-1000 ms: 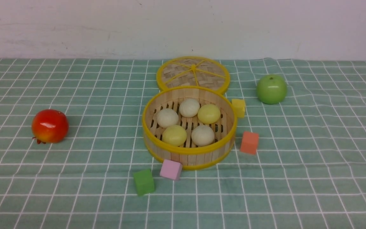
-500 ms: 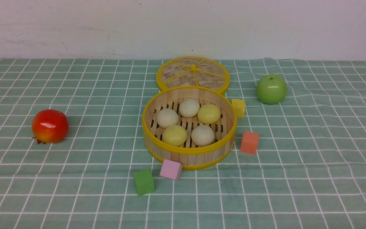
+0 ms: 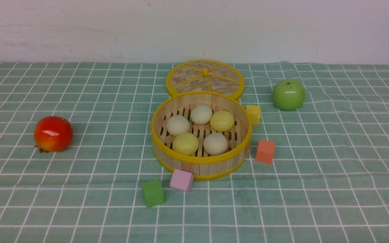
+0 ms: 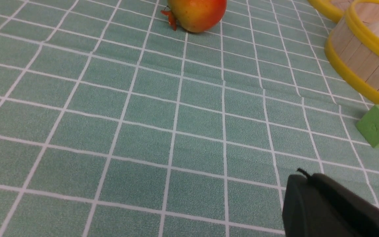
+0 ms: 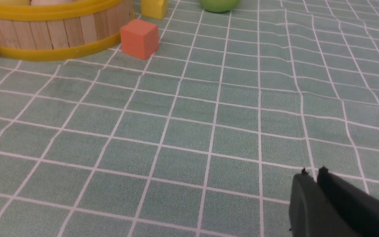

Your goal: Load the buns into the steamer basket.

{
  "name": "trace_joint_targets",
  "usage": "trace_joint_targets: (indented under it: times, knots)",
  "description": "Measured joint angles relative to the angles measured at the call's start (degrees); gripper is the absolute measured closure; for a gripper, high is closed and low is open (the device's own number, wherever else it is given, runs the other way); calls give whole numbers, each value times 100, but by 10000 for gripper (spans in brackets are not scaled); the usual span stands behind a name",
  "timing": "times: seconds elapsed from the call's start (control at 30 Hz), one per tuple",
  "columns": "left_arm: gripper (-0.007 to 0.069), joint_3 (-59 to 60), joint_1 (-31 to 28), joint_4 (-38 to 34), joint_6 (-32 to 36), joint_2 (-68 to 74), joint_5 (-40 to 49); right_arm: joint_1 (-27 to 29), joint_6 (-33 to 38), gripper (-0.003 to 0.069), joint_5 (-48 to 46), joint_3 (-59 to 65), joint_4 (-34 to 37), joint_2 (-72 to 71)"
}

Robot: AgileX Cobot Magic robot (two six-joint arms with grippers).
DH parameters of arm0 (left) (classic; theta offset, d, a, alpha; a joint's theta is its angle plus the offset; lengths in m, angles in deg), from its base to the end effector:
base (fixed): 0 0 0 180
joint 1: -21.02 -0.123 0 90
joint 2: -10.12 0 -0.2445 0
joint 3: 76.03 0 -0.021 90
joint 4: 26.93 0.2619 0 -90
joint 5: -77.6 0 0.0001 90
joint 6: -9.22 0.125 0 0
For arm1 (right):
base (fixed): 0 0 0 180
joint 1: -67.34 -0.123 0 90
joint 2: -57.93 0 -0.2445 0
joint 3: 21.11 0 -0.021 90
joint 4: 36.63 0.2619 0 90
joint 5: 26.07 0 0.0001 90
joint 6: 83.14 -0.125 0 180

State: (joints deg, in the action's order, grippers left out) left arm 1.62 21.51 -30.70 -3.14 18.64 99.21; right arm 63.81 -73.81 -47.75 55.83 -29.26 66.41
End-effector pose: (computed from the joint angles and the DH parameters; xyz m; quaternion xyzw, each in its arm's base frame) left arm 0.1371 -0.0042 0.1595 -0.1010 0.8013 -0.0935 0.5822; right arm 0.1363 0.0144 0.1644 -0.0562 0.8015 0.0245 0.5949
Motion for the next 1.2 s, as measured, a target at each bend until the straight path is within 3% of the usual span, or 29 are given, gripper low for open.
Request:
trace_joint_targets:
  times: [1.2]
  knots:
    - [638, 0, 0, 0, 4, 0, 0, 0, 0, 571, 0, 0, 0, 0]
